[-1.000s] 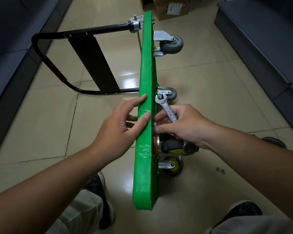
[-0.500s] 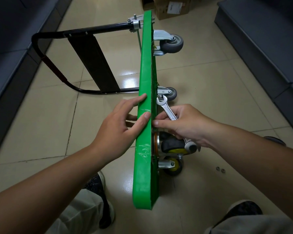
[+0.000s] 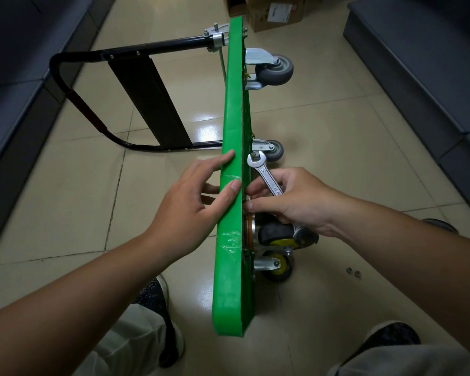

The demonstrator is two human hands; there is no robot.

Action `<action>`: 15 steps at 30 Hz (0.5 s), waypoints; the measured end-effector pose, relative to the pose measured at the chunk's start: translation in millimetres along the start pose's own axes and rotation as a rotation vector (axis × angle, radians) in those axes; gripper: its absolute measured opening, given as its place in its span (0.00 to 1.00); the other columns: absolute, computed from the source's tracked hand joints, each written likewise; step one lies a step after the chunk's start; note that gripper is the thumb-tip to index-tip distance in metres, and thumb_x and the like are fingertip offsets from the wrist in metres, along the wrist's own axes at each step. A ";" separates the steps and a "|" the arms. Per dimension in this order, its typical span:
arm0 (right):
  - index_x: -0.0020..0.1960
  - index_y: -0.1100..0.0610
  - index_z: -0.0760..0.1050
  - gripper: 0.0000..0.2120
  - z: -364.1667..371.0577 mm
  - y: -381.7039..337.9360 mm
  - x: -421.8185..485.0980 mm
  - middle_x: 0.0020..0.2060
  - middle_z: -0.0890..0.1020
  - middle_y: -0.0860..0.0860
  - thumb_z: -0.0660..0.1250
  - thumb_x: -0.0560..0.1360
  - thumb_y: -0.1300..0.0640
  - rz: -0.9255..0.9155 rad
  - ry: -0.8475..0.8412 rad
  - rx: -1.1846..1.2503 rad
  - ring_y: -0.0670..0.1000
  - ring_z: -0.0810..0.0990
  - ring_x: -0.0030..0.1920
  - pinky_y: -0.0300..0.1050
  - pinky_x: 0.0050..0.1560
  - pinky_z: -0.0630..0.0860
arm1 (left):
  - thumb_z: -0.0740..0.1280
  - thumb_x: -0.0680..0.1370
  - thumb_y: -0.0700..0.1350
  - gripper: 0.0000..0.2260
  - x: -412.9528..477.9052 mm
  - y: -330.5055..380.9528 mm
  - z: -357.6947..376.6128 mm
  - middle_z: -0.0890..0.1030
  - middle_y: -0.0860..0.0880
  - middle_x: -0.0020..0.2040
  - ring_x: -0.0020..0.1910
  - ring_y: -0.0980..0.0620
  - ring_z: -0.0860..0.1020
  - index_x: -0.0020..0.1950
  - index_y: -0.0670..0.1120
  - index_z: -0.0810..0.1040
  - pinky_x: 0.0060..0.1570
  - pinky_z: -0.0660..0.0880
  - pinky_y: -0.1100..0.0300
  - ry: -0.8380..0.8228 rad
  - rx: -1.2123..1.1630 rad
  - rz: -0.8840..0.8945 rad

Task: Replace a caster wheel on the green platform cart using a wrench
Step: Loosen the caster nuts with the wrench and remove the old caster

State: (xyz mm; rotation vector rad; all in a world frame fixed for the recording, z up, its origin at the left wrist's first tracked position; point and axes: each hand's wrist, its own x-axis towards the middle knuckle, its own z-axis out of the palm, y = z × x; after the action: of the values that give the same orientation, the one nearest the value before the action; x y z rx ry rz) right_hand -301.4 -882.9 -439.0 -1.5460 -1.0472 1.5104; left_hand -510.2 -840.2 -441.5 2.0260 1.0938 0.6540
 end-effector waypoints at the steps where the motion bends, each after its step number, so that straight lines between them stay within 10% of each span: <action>1: 0.53 0.63 0.81 0.11 -0.1 0.4 0.7 0.32 0.78 0.52 0.77 0.74 0.61 0.017 -0.003 -0.001 0.44 0.71 0.25 0.36 0.23 0.64 | 0.63 0.79 0.65 0.25 -0.3 0.4 0.1 0.73 0.67 0.66 0.56 0.63 0.80 0.77 0.67 0.67 0.51 0.82 0.60 -0.003 -0.009 -0.004; 9: 0.42 0.59 0.81 0.12 0.5 -1.9 2.0 0.19 0.74 0.43 0.72 0.79 0.51 0.074 0.025 -0.139 0.41 0.66 0.20 0.34 0.21 0.61 | 0.65 0.77 0.65 0.28 -13.0 4.5 -2.0 0.78 0.62 0.64 0.54 0.58 0.84 0.77 0.68 0.66 0.45 0.85 0.58 -0.045 -0.158 -0.086; 15: 0.49 0.61 0.84 0.08 -1.9 -2.5 -2.8 0.38 0.87 0.53 0.77 0.74 0.58 -0.040 0.035 -0.141 0.49 0.85 0.38 0.39 0.42 0.83 | 0.66 0.78 0.65 0.23 -20.3 1.9 -2.8 0.85 0.56 0.53 0.52 0.57 0.85 0.73 0.68 0.71 0.50 0.85 0.55 -0.020 -0.113 -0.097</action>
State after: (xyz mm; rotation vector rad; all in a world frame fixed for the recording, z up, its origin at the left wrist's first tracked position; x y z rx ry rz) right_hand -299.7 -884.4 -435.5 -1.6314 -1.1789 1.4038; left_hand -521.6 -857.3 -440.1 1.8675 1.1111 0.6305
